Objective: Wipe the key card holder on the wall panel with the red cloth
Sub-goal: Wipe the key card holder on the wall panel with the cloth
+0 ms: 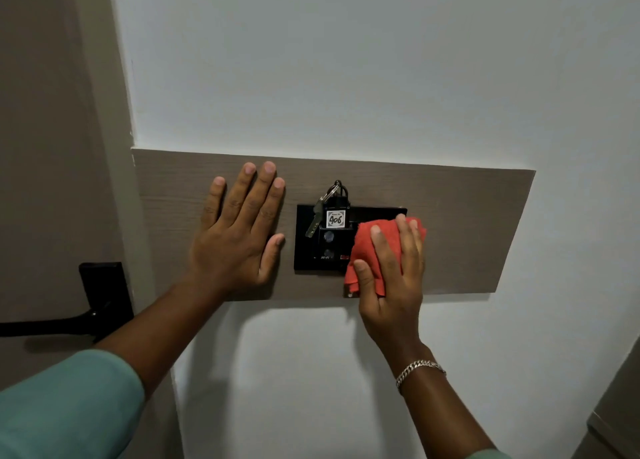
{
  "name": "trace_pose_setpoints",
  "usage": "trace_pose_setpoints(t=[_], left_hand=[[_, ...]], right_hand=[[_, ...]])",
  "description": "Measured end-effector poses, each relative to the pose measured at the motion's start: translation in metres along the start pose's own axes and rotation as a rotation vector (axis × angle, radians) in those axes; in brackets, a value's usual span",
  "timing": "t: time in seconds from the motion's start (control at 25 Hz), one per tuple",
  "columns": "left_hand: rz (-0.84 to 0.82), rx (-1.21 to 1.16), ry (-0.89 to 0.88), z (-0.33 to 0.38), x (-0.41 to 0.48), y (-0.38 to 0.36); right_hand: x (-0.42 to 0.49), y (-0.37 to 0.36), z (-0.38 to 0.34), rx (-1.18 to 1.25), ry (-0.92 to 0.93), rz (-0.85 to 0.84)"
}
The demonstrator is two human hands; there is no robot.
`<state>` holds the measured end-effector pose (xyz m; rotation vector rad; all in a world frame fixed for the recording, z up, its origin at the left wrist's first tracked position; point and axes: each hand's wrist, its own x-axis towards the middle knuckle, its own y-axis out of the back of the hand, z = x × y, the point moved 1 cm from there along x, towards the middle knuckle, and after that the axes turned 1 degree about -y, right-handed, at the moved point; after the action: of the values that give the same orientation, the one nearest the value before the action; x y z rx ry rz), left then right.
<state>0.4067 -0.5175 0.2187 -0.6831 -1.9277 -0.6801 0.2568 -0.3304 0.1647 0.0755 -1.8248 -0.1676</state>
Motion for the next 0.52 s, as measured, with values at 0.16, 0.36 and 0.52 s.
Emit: trace_pose_setpoints(t=[0.16, 0.36, 0.52], left_hand=[[0.004, -0.009, -0.008, 0.000, 0.000, 0.001], [-0.002, -0.021, -0.013, -0.002, 0.000, 0.002], [0.005, -0.018, -0.012, 0.000, 0.001, 0.002]], right_hand=[[-0.003, -0.007, -0.026, 0.166, -0.143, 0.288], [-0.004, -0.038, -0.054, -0.040, 0.060, 0.100], [-0.020, -0.032, -0.035, -0.006, 0.035, 0.102]])
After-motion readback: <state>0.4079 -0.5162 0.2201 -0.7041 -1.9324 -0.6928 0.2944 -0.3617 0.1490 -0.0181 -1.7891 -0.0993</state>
